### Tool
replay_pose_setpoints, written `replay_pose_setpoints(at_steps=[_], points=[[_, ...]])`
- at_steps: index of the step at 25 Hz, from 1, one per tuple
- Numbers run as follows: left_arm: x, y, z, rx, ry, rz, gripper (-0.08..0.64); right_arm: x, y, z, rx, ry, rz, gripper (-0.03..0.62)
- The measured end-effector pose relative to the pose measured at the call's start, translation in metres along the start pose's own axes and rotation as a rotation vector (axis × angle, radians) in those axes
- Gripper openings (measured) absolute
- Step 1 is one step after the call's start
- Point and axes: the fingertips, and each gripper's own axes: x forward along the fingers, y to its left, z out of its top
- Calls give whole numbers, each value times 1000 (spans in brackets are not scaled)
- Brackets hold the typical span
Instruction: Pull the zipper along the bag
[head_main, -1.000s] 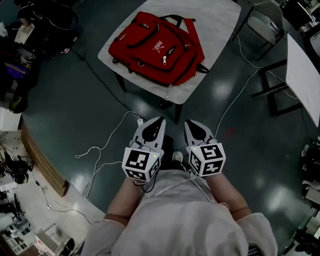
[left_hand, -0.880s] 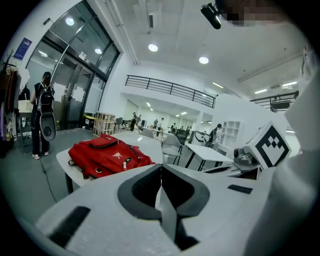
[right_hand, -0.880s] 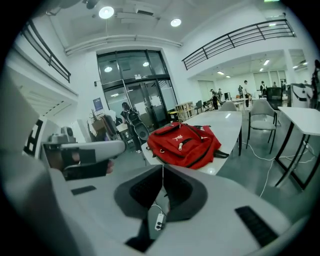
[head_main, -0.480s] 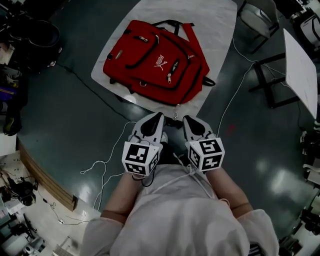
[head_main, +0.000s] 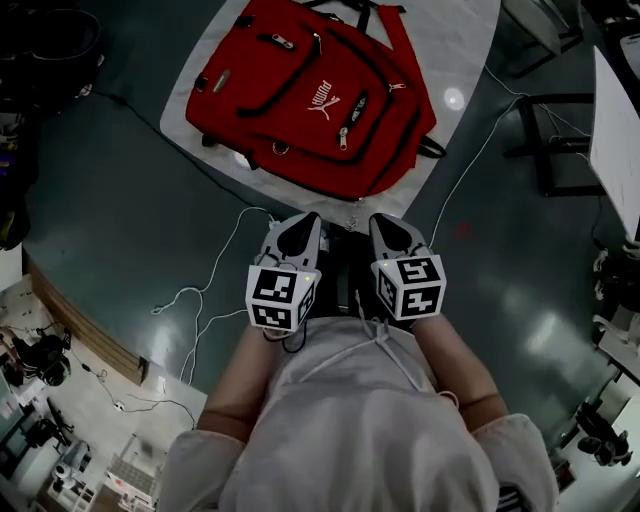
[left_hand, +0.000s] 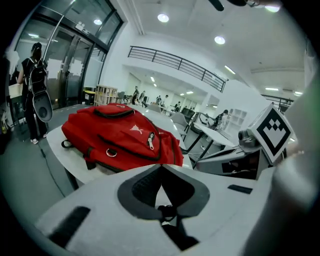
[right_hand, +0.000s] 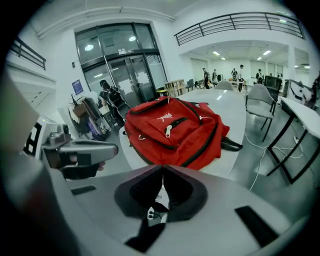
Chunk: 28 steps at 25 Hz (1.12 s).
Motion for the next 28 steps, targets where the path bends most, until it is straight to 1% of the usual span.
replay_pose_setpoints(at_steps=[5,8,13,17,19,21,23,28], points=[[28,8,-25,-66,53,53,21,33,-20,-8,-70,97,49,28],[43,6,-39,-95,76,81,21,49,-33,-9,-112,134,71,28],[60,0,-57,-154,107,135,21,72,-49,-16,-143,203,117,28],[73,-11,-70,-180,140,135,25,84,-55,-30,-176,256,151,28],[77,-18,-75,-183,158,127,39,86,-57,-34,-171,272,161,28],[82,-24,-78,-167,180,113,115,88,-58,-36,-169,290,167,28],[87,-30,-79,-143,200,103,129,90,-59,-37,-177,306,173,28],[102,-38,-82,-106,234,94,129,91,-59,-38,-193,354,191,28]])
